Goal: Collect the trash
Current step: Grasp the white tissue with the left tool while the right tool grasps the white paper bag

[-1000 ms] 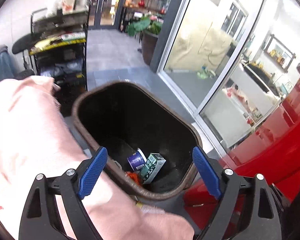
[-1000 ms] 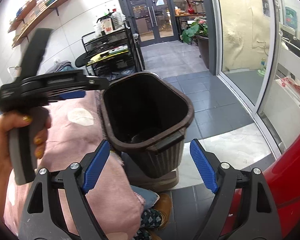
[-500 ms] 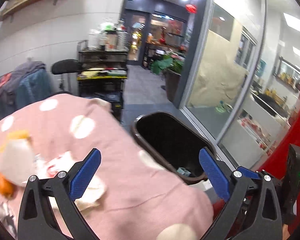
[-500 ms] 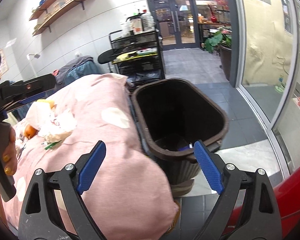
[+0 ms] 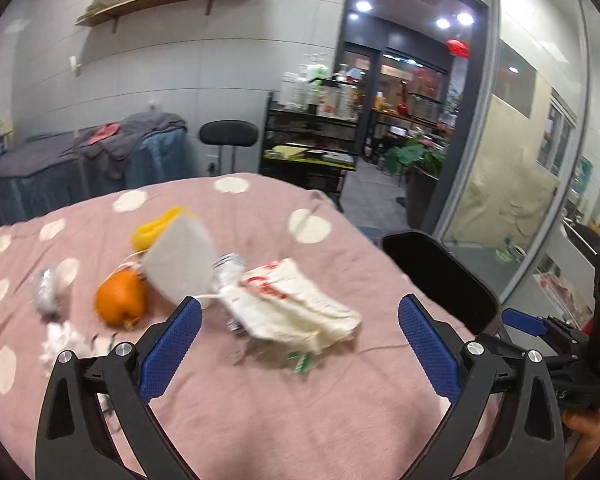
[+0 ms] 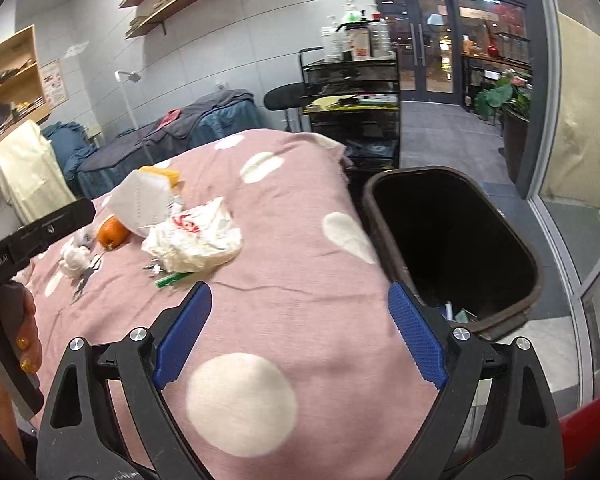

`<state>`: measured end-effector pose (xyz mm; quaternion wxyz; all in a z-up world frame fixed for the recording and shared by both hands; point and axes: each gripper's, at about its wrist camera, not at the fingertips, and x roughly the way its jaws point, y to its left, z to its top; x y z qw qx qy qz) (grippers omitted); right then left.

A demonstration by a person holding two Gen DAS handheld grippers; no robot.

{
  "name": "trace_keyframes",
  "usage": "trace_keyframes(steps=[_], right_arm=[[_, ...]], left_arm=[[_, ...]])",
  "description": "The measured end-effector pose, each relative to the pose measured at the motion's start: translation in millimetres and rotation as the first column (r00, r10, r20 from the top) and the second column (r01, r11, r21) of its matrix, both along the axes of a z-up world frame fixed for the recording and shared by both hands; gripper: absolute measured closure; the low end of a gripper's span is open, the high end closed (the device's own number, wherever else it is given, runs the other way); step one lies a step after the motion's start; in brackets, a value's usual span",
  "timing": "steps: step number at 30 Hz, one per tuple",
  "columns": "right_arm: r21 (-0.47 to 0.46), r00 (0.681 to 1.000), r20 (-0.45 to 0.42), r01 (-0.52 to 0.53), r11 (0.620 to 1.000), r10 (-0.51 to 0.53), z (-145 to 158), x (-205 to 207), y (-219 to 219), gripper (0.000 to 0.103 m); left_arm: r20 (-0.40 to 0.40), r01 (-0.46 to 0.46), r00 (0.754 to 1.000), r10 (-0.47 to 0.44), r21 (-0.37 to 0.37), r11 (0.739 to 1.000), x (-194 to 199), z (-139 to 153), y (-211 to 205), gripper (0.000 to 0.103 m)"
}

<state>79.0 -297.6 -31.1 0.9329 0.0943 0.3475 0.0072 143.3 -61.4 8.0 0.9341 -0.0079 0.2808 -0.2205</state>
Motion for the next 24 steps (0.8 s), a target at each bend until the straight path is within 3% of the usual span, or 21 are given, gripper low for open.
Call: trace_keyframes(steps=[8, 13, 18, 20, 24], right_arm=[[-0.016, 0.992, -0.022, -0.125, 0.992, 0.125, 0, 22, 50, 0.014], [-0.04, 0.983, -0.046, -0.18, 0.983, 0.178, 0, 37, 73, 0.014], [-0.068, 0.966, -0.09, -0.248, 0.966, 0.241, -3, 62, 93, 0.014], [-0.069, 0.961, -0.117, -0.261, 0.963, 0.252, -6, 75, 98, 0.014], [-0.055, 0.948, -0.17, -0.282, 0.958, 0.269, -14, 103, 103, 0.014]], left_arm=[[-0.036, -0.148, 0.988, 0.149, 0.035, 0.988, -4, -24, 69, 0.006], [-0.117, -0.245, 0.962, 0.246, 0.021, 0.969, 2, -43, 123, 0.006], [-0.136, -0.332, 0.931, 0.34, 0.079, 0.94, 25, -56, 162, 0.007], [-0.164, -0.337, 0.923, 0.347, 0.084, 0.938, 37, -62, 173, 0.007], [-0.175, -0.289, 0.937, 0.303, 0.102, 0.952, 52, -66, 175, 0.007]])
